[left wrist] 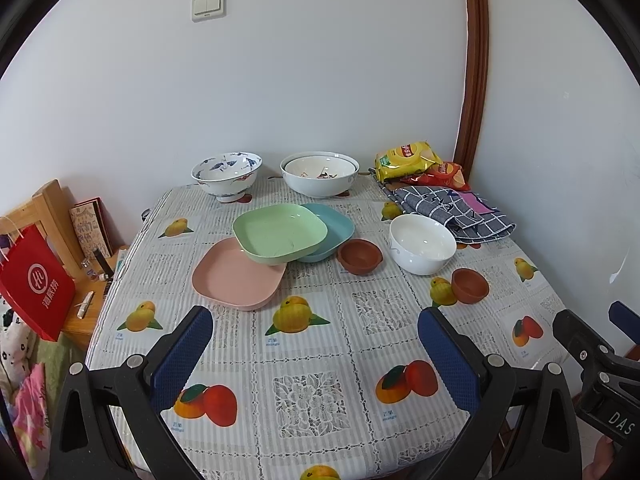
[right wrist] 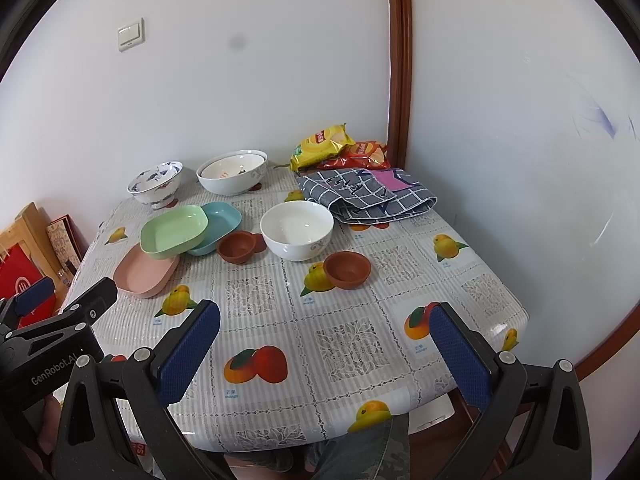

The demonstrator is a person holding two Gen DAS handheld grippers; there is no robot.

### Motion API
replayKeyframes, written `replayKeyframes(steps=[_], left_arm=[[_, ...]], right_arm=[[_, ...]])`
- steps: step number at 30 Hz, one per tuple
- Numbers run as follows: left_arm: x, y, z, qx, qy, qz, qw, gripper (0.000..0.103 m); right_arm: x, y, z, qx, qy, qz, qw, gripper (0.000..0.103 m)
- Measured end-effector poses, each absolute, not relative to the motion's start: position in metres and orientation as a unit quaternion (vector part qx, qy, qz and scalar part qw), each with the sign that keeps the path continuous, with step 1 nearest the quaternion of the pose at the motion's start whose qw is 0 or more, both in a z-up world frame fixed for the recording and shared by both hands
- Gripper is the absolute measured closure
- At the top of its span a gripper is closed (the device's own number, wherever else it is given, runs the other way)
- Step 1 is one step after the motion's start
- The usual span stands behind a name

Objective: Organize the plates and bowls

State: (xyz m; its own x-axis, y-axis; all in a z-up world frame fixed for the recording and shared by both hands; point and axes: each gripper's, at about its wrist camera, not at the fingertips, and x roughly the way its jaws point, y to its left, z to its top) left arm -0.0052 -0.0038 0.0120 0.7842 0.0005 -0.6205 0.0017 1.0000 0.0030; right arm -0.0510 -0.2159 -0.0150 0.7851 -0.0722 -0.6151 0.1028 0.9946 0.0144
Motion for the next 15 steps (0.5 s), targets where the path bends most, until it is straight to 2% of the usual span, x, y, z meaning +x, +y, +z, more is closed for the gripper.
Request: replayKeyframes(steps=[15], left_arm=[[0.007, 0.003, 0.017, 0.0, 0.324, -0.004, 0.946, 0.0]], right_arm=[[-0.035, -0.211, -0.013, 0.024, 0.327, -0.042, 0.944, 0.0]])
